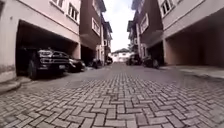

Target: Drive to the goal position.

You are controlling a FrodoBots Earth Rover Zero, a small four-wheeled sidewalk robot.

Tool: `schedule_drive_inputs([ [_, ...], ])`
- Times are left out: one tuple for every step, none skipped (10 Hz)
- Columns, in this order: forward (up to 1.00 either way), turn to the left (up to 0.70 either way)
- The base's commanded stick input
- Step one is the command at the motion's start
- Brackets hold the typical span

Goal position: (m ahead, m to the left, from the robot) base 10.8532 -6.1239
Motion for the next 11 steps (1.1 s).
schedule_drive_inputs([
  [0.69, 0.03],
  [0.69, 0.03],
  [0.69, 0.03],
  [0.69, 0.03],
  [0.69, 0.03],
  [0.69, 0.03],
  [0.69, 0.03],
  [0.69, 0.03],
  [0.69, 0.02],
  [0.69, 0.00],
  [0.69, -0.35],
])
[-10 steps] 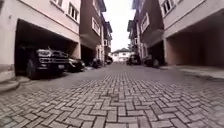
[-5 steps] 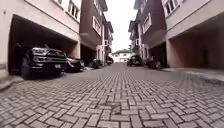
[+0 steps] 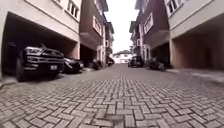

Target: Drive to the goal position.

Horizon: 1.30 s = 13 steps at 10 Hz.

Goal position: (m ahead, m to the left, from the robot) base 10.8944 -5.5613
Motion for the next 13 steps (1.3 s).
schedule_drive_inputs([
  [0.69, -0.35],
  [0.69, -0.10],
  [0.69, 0.03],
  [0.69, 0.03],
  [0.69, 0.03],
  [0.69, 0.03],
  [0.69, 0.03],
  [0.69, 0.03],
  [0.69, 0.03],
  [0.69, 0.03],
  [0.69, 0.03],
  [0.69, 0.03],
  [0.69, 0.03],
])
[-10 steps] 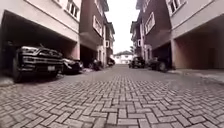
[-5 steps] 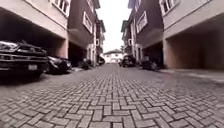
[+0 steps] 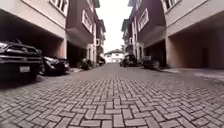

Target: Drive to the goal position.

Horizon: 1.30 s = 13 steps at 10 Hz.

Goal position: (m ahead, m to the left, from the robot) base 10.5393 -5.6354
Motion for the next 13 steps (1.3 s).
schedule_drive_inputs([
  [0.69, 0.03],
  [0.69, 0.03],
  [0.69, 0.03],
  [0.69, 0.03],
  [0.69, 0.03],
  [0.69, 0.03],
  [0.69, 0.03],
  [0.69, 0.03],
  [0.69, 0.03],
  [0.69, 0.03],
  [0.69, 0.03],
  [0.69, 0.03],
  [0.69, 0.03],
])
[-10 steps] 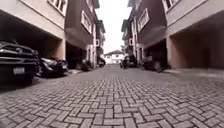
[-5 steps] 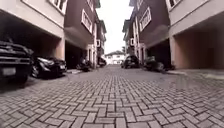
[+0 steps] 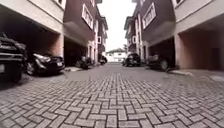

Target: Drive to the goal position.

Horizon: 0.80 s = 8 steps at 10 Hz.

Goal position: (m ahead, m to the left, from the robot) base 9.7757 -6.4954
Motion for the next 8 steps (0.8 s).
schedule_drive_inputs([
  [0.69, 0.03],
  [0.69, 0.03],
  [0.69, 0.03],
  [0.69, 0.03],
  [0.69, 0.03],
  [0.69, 0.03],
  [0.69, 0.03],
  [0.69, 0.03],
])
